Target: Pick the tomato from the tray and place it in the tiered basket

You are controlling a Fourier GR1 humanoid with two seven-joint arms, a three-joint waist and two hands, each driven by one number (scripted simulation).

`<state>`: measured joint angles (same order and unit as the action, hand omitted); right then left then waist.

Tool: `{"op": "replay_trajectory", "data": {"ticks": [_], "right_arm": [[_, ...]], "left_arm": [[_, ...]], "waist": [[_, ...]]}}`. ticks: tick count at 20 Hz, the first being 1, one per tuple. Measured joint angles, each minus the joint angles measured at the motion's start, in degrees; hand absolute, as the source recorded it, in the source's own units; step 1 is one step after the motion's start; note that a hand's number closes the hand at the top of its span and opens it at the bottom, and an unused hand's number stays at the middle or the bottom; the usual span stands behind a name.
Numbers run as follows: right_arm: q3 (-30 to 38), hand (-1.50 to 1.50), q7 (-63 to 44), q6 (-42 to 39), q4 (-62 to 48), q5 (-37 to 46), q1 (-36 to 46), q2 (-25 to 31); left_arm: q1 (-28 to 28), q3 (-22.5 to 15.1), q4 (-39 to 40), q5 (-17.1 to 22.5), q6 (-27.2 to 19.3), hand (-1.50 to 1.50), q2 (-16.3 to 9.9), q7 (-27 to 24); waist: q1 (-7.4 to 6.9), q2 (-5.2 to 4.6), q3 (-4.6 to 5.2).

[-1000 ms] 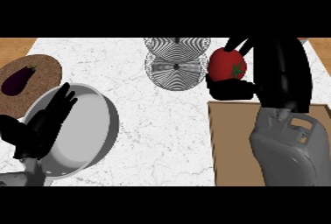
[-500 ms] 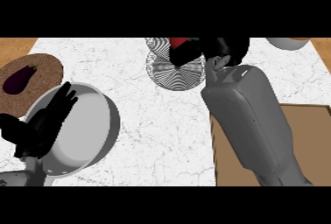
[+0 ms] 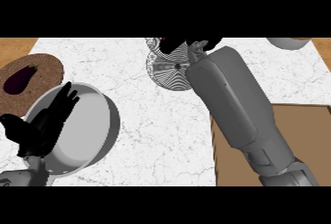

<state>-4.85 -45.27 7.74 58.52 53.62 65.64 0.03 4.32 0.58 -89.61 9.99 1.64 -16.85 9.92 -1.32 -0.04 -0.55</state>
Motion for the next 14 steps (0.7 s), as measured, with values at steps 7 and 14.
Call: {"op": "replay_trajectory", "data": {"ticks": [7, 14], "right_arm": [[-0.12, 1.5, 3.49, 7.04, -11.31, 0.83, 3.02, 0.29], [0.8, 1.5, 7.81, 19.1, -20.64, 2.27, 4.62, 0.08]], "left_arm": [[0.18, -0.14, -0.13, -0.36, -0.35, 0.0, 0.33, -0.11], [1.12, -0.51, -1.43, -0.49, -1.08, 0.0, 0.81, 2.19]], "waist": [[-0.16, -0.06, -0.05], [-0.56, -0.38, 0.17]]}}
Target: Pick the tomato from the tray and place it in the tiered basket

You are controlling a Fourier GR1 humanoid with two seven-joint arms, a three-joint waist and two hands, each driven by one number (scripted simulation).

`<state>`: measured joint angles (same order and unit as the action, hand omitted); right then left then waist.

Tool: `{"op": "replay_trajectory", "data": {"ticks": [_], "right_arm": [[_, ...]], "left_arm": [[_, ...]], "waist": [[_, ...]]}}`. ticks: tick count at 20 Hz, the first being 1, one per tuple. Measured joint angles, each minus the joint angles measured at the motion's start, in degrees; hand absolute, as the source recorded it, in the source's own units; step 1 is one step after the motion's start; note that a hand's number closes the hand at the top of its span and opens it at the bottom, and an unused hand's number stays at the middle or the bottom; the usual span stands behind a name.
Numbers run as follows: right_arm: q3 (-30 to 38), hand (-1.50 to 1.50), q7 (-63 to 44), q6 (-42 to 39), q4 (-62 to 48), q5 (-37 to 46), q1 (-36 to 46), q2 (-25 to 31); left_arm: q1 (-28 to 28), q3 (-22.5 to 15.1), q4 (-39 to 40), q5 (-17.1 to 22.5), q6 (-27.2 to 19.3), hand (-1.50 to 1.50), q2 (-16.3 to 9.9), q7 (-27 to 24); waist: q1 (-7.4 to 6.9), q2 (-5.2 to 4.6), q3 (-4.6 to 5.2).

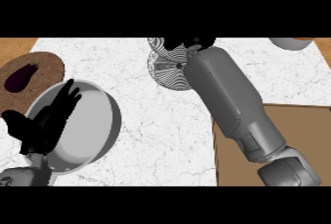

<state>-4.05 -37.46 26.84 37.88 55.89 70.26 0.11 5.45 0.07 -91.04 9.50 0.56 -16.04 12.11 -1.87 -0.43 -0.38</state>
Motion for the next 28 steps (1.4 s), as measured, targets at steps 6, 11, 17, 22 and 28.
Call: {"op": "replay_trajectory", "data": {"ticks": [6, 11, 17, 22, 28], "right_arm": [[2.34, -1.5, 4.6, 8.17, -7.63, -1.91, 3.21, 0.29], [4.07, -1.5, 7.22, 11.06, -13.11, -3.28, 6.23, 0.52], [8.75, -1.5, 10.73, 16.02, -13.55, -8.66, 7.32, 0.23], [13.75, -1.5, 16.3, 19.71, -9.45, -16.38, 6.57, -0.14], [19.13, -1.5, 21.95, 22.55, -1.97, -24.01, 4.24, 0.82]], "left_arm": [[0.8, -0.62, 0.81, -0.76, -0.18, 0.0, 0.41, -0.11], [0.56, -0.86, 0.14, -1.06, -0.37, 0.0, 0.72, -0.14], [0.44, -0.45, -0.09, -0.63, 0.32, 0.0, 0.45, -0.12], [-0.08, -0.16, 0.09, -0.54, 0.66, 0.0, 0.52, -1.31], [-1.35, 0.35, -0.55, -0.49, 0.3, 0.0, 0.39, -0.65]], "waist": [[-0.43, 0.06, -0.05], [-0.54, -0.04, -0.07], [-0.6, -0.26, -0.02], [-0.58, -0.08, 0.04], [0.56, 0.29, 0.03]]}}
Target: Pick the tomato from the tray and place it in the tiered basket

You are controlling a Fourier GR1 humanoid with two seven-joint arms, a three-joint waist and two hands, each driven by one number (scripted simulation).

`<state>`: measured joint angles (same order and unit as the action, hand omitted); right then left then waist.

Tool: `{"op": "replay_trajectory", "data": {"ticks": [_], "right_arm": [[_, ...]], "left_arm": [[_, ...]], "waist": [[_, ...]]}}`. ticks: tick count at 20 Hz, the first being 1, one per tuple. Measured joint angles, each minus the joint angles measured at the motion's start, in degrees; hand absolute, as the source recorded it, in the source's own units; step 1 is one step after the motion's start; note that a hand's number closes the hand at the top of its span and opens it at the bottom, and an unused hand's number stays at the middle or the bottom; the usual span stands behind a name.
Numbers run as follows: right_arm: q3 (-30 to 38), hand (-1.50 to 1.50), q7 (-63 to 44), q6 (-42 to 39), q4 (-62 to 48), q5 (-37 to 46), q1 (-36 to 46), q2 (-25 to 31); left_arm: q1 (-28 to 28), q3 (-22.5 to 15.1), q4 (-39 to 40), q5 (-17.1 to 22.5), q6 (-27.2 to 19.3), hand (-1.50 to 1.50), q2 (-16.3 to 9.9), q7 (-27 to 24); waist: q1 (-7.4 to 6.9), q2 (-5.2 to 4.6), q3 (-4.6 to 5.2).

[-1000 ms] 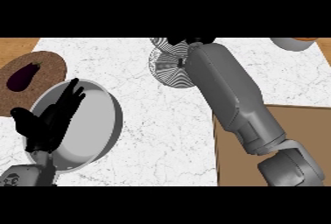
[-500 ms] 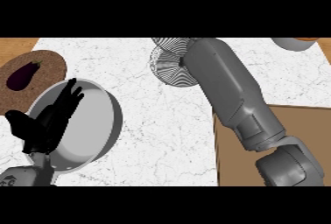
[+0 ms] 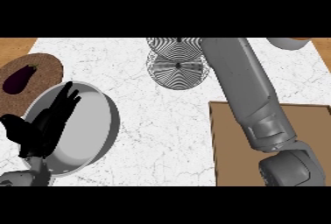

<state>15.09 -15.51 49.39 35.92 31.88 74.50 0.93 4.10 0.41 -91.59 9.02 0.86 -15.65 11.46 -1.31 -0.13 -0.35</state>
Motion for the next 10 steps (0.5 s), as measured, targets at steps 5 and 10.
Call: {"op": "replay_trajectory", "data": {"ticks": [5, 10], "right_arm": [[1.61, -1.5, 0.68, 1.45, 6.37, -1.95, -3.42, 3.02], [1.2, -1.5, -3.28, -0.78, 16.84, -2.13, -10.64, 6.81]], "left_arm": [[-0.7, 1.29, 0.36, 1.13, 0.71, 0.0, -0.92, 0.32], [-2.26, 1.88, -0.5, 1.1, 0.49, 0.0, -1.01, 0.16]], "waist": [[1.05, 0.35, -0.05], [2.35, 0.85, -0.02]]}}
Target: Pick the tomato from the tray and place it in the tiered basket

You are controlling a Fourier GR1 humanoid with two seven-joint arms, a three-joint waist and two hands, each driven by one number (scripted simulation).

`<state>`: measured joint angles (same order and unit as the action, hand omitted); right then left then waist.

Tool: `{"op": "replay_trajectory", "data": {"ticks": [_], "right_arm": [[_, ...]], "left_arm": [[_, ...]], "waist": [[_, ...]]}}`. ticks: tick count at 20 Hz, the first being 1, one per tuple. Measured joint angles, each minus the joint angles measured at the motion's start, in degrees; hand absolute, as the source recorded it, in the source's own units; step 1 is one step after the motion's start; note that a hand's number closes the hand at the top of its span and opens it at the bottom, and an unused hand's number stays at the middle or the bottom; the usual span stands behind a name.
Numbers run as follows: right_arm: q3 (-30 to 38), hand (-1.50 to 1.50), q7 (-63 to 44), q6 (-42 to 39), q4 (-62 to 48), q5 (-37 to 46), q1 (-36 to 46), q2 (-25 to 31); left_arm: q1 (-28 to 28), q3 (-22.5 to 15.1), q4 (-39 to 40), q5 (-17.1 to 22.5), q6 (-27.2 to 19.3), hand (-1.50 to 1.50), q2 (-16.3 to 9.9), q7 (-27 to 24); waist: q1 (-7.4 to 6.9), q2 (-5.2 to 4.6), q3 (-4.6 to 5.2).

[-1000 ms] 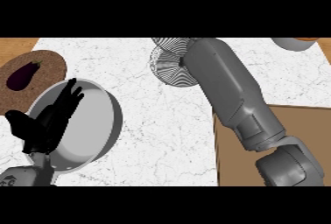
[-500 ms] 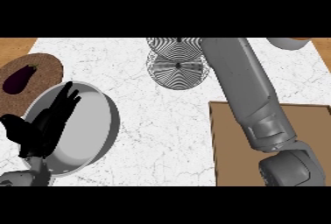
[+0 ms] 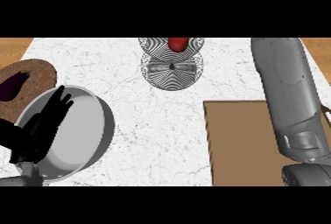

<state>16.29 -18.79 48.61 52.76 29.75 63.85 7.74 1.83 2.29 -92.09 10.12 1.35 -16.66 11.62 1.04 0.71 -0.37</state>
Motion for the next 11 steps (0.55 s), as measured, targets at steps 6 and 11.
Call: {"op": "replay_trajectory", "data": {"ticks": [6, 11], "right_arm": [[0.74, -1.5, -4.25, -7.42, 15.75, -2.61, -11.14, 6.72], [1.93, -1.5, -10.99, -14.72, 30.67, -4.75, -20.5, 12.27]], "left_arm": [[-0.69, 0.36, 0.12, -0.19, -0.31, 0.0, -0.01, -0.48], [-0.7, 0.37, -0.09, -0.45, -0.46, 0.0, 0.24, -0.63]], "waist": [[0.84, 0.21, -0.07], [0.76, 0.12, -0.01]]}}
